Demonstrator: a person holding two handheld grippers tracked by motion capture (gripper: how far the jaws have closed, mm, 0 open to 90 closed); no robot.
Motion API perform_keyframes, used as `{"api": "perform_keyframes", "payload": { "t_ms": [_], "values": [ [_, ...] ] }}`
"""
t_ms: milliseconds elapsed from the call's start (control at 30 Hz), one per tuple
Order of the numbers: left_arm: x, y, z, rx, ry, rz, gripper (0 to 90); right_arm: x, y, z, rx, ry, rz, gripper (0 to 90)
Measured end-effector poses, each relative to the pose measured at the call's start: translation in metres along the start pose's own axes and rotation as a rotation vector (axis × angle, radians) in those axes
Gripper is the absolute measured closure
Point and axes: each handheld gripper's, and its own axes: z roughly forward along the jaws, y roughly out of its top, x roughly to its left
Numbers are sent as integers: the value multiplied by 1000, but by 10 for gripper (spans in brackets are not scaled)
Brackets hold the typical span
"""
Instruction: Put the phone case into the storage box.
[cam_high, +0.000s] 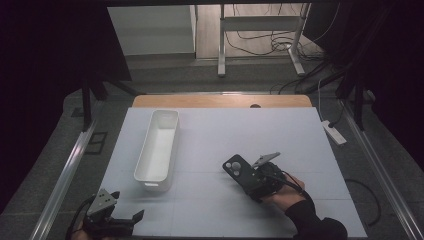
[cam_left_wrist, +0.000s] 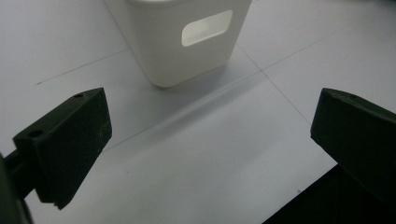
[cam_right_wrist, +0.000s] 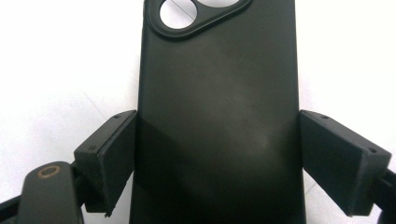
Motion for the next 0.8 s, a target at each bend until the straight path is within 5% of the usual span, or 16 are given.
{"api": "perform_keyframes", "payload": {
  "t_ms": [800],
  "values": [
    [-14,29,-3,-79,-122,39,0,6,-6,-33,-142,77,-59,157]
  ]
}}
